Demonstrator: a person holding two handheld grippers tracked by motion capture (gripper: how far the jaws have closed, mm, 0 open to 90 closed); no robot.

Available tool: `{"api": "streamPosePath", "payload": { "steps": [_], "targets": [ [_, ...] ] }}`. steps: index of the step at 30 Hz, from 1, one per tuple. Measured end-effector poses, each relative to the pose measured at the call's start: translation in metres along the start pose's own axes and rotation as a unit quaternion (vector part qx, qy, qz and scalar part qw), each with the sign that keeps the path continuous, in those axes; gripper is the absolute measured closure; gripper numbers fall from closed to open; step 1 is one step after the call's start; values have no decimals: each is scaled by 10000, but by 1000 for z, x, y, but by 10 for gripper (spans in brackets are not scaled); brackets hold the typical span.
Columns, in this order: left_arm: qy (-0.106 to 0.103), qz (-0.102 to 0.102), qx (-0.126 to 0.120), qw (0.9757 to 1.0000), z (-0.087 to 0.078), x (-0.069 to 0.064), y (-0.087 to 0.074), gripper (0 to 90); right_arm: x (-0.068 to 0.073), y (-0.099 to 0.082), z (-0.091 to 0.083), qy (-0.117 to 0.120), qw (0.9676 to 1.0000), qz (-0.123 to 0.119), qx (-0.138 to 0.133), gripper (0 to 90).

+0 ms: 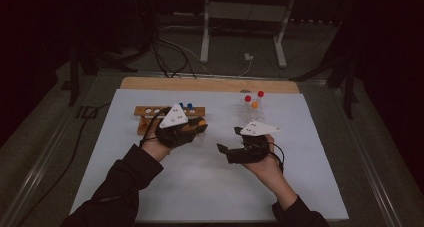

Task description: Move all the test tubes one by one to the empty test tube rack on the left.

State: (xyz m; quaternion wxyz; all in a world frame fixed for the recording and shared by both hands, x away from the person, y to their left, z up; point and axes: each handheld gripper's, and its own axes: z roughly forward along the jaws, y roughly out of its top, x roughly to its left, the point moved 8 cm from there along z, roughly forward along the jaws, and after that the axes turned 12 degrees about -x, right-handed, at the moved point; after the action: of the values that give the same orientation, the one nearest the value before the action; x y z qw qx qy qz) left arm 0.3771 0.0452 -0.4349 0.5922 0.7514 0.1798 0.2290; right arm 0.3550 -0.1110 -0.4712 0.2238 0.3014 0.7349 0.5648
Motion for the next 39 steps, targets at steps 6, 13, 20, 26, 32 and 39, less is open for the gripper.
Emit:
{"api": "streamPosePath", "payload": {
  "steps": [6, 13, 20, 26, 32, 39],
  "targets": [
    [276, -112, -61, 9995, -14, 19, 2, 718, -2, 3, -1, -55, 9999, 138, -44, 38],
    [645, -34, -43, 9979, -25, 41, 5, 718, 0, 3, -3, 138, 9998, 106, -87, 0],
    [1018, -184, -132, 9945, -33, 67, 7, 718, 0, 8, -7, 173, 9996, 96, -215, 0],
    [1457, -283, -262, 9886, -34, 88, 9, 718, -2, 9, -8, 162, 9995, 105, -236, 0],
    [1732, -325, -308, 9839, -27, 105, 4, 718, -2, 10, -9, 172, 9994, 145, -279, 0],
    [1929, -411, -234, 9801, -14, 119, -9, 717, -2, 9, -9, 234, 9992, 156, -281, 0]
  ]
}}
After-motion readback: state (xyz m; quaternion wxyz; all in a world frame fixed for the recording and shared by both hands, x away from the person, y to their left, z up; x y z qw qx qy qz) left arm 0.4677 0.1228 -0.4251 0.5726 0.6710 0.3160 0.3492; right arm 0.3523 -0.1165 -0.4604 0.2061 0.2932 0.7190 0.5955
